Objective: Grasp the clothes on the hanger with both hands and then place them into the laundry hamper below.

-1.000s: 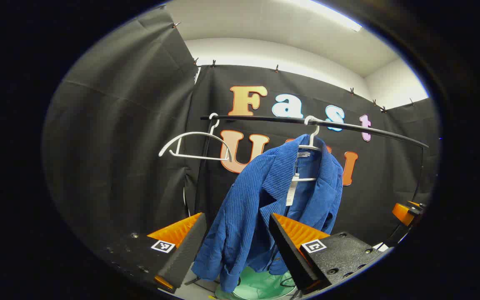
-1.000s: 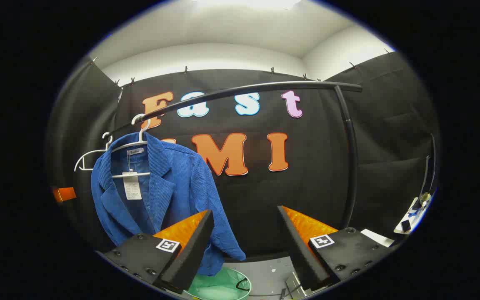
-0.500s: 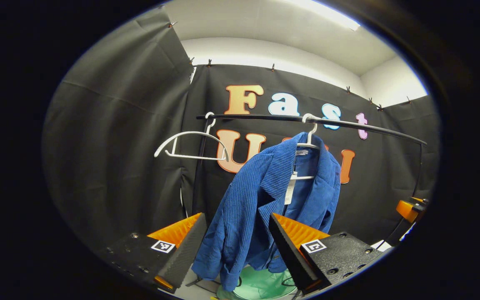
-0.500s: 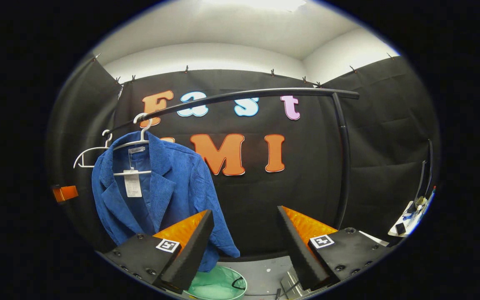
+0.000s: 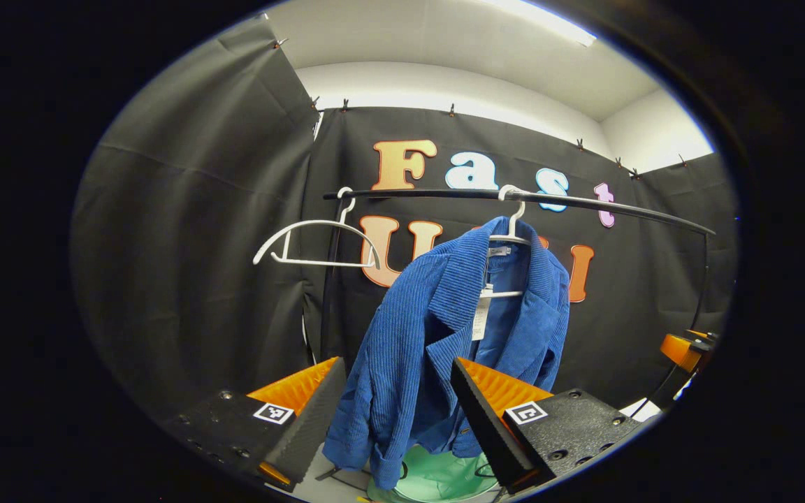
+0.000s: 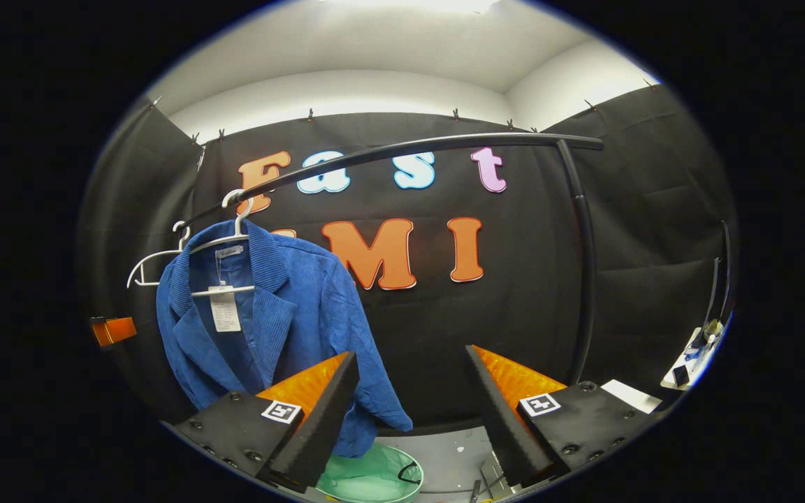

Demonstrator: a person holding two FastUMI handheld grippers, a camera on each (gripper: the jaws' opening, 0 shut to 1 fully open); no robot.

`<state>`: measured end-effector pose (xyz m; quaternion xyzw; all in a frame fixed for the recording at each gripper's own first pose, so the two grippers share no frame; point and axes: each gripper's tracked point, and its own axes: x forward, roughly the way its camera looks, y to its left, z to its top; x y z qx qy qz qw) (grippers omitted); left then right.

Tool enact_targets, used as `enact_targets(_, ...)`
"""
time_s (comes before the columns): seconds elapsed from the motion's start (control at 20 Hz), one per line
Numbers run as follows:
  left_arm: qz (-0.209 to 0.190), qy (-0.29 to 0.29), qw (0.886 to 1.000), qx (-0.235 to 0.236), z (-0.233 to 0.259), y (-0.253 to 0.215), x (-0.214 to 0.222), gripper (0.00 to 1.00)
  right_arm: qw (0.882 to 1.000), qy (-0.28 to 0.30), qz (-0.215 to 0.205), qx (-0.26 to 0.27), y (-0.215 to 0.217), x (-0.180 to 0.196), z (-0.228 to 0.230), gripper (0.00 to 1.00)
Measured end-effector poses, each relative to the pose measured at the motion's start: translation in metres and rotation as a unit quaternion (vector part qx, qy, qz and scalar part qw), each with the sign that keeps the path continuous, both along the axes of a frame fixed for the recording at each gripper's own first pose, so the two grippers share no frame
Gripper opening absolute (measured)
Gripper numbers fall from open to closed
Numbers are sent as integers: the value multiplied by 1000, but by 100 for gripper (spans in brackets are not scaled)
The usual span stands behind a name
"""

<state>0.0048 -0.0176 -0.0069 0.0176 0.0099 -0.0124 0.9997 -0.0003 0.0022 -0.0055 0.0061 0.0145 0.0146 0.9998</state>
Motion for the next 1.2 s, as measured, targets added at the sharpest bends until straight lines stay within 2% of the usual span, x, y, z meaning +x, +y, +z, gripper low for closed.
enact_targets(0.4,-21,4,1000,-13,-1,-20,14,95,997,12,70,6,59,30,-7,98)
enact_targets(0.45,-27,4,1000,-15,-1,-24,17,95,997,17,79,11,68,35,-8,90)
enact_targets(0.5,-32,3,999,-16,1,-29,20,92,996,20,88,16,76,39,-8,90)
enact_targets(0.8,-50,0,999,-8,3,-52,45,95,990,30,136,30,119,69,-10,90)
enact_targets(0.95,-52,4,999,-8,-1,-59,59,93,988,24,152,25,137,87,-8,89)
enact_targets(1.0,-50,4,999,-7,-1,-60,64,95,987,25,158,26,143,92,-8,98)
enact_targets(1.2,-42,9,999,-6,-6,-63,83,95,984,23,176,19,165,118,-8,98)
